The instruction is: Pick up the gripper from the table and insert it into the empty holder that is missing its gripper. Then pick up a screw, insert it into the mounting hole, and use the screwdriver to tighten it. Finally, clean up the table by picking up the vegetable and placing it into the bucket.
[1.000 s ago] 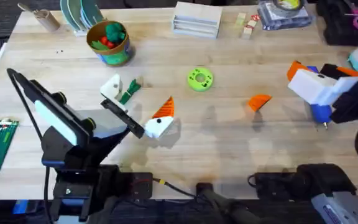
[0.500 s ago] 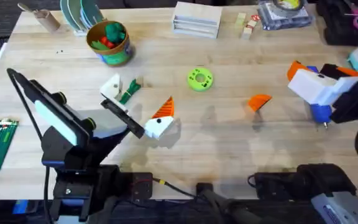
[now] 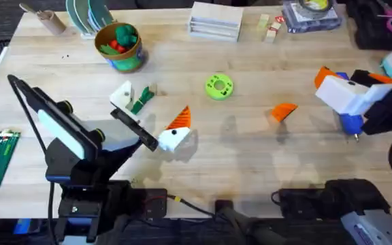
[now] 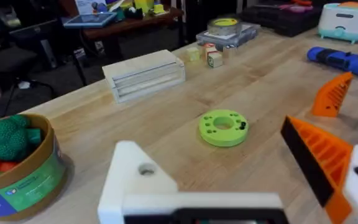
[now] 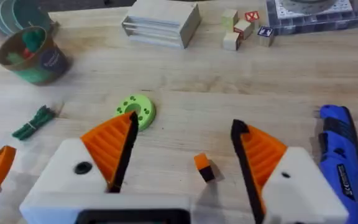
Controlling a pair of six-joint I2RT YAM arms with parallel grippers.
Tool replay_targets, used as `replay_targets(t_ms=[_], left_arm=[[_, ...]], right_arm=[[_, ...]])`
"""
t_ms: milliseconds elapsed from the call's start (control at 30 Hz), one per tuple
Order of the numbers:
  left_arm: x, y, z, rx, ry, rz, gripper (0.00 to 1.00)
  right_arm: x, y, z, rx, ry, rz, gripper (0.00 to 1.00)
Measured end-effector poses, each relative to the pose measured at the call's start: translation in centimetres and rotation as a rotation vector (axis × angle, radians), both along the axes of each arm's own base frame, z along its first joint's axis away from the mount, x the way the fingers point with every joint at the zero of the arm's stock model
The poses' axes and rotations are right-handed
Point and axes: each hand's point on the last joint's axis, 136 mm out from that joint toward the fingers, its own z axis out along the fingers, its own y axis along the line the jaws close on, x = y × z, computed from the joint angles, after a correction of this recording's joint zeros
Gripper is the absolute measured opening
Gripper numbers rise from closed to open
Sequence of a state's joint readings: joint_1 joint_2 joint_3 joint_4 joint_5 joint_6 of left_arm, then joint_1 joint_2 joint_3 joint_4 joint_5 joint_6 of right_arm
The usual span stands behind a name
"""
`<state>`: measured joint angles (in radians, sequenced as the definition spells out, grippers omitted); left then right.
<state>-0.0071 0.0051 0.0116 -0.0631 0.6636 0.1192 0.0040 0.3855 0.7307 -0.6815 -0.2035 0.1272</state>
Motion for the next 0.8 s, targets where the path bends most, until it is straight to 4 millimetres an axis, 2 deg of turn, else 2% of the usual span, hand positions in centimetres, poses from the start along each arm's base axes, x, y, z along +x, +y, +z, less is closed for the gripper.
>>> replay_targets(t_ms=[267,567,800], left_arm=[[-0.9,-1.0,-0.1,-0.005,0.007,-0.08,0.993],[-4.2,-3.8,-0.3,-0.025,0.029,-0.327,0.993],[-6.2,-4.9,-0.2,-0.048,0.049,-0.461,0.993]], right_arm=[[0.0,0.0,0.0,0.0,0.0,0.0,0.95],[0.0,0.0,0.0,0.0,0.0,0.0,0.95],[0.0,0.0,0.0,0.0,0.0,0.0,0.95]])
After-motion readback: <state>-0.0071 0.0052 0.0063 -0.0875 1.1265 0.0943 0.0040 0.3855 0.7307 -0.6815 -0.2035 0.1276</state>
